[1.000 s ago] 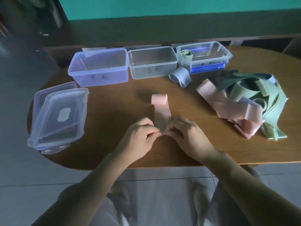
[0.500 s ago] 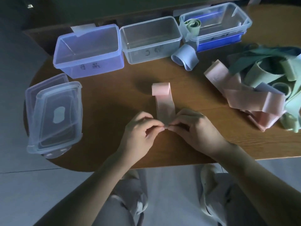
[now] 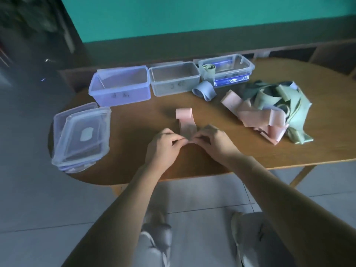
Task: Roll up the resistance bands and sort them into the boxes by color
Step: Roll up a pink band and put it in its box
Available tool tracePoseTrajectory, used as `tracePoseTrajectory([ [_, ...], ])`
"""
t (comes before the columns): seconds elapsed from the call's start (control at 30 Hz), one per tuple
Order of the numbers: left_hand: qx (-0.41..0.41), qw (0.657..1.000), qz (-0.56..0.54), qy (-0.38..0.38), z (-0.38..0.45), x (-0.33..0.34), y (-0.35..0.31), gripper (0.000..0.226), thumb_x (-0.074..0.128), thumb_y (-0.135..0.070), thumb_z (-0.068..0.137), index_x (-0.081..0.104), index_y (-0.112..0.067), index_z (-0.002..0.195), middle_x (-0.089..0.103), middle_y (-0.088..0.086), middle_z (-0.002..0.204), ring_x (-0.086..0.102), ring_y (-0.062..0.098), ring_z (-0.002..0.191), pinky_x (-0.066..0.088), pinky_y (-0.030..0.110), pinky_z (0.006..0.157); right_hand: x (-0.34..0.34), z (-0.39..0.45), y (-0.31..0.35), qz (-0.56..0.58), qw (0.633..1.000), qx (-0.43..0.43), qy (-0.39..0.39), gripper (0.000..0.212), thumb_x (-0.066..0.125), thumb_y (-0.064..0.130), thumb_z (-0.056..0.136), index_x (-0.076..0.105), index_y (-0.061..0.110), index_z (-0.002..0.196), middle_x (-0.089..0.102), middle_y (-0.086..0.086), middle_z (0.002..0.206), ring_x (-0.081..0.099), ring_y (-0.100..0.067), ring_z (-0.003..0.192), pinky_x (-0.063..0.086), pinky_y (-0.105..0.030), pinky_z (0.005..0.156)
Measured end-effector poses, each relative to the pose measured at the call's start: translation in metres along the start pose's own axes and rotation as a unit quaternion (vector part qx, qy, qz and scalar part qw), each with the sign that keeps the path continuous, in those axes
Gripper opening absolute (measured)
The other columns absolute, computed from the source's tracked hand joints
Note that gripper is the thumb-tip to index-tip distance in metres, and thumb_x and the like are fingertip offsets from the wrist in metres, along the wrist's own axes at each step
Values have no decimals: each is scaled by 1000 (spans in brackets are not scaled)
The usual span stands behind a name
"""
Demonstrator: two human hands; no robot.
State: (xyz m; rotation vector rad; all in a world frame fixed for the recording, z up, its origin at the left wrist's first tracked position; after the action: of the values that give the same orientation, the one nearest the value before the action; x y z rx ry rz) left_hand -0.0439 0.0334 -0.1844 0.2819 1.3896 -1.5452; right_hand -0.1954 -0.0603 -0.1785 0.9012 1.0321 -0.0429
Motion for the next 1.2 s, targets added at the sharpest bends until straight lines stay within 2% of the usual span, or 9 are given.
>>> tracePoseTrajectory([
  [0.1,27,999,5,-17,0,0,1,16,77,-41,85,81,-28,94,60,-12,91,60,6,78,56,36,66,1,1,-5,4,1000,1,-3,12,77,29,88,79,27,100,56,13,97,56,-5,88,42,-16,83],
  [0.27,36,999,-34,-21,8,1,5,4,81,-29,84,79,-29,88,61,-16,93,61,2,85,56,32,72,3,10,-13,7,999,-21,-28,14,77,36,88,80,26,98,57,14,96,58,-3,85,46,-16,83],
  [0.37,27,999,-28,-3,8,2,5,5,79,-38,83,78,-34,86,63,-19,93,62,2,85,58,28,69,2,8,-11,2,998,-42,-41,17,77,36,87,79,25,100,55,12,98,54,3,79,42,-7,77],
  [0.5,16,1000,-23,7,11,-2,4,19,74,-50,80,79,-34,89,64,-20,92,62,0,83,56,22,64,-1,13,-12,-2,999,-32,-39,11,77,37,88,71,29,94,55,18,98,52,6,75,39,-9,64],
  [0.6,17,1000,4,-17,17,0,4,18,74,-45,85,81,-29,89,67,-15,91,63,3,77,56,25,62,0,20,-13,-42,997,-33,-53,7,70,36,92,72,29,95,58,19,98,50,11,72,31,-8,58],
  [0.67,17,999,12,-28,18,1,4,18,73,-42,87,81,-26,88,69,-12,90,63,4,75,56,24,62,0,20,-13,-55,996,-38,-59,9,67,35,93,72,29,96,59,17,99,49,6,70,31,-7,58],
  [0.87,29,998,1,-58,20,-1,3,19,74,-39,84,76,-20,82,68,-10,83,61,6,74,51,15,64,0,18,-8,-38,995,-63,-71,5,68,32,95,67,28,97,59,17,101,61,-6,80,54,-27,58],
  [1.03,14,999,15,-33,26,4,3,11,75,-34,87,76,-23,89,68,-12,88,62,5,75,56,22,61,0,21,-7,-29,995,-81,-57,14,60,32,96,70,25,103,64,13,105,65,-6,86,55,-22,62],
  [1.2,1,999,15,-41,27,5,4,11,74,-34,89,76,-24,93,69,-12,90,64,6,77,57,21,63,0,24,-13,3,996,-89,-10,19,62,42,94,72,31,106,63,19,112,65,-6,93,57,-34,68],
])
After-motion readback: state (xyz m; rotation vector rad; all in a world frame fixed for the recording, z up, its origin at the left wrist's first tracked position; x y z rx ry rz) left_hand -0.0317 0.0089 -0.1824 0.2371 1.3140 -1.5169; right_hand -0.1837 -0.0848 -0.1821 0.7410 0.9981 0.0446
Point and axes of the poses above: each hand's wrist, its own z-axis towards the middle knuckle, its own x-axis out of the palm, y = z × x, the point moved 6 cm from there along z, towards the middle knuckle
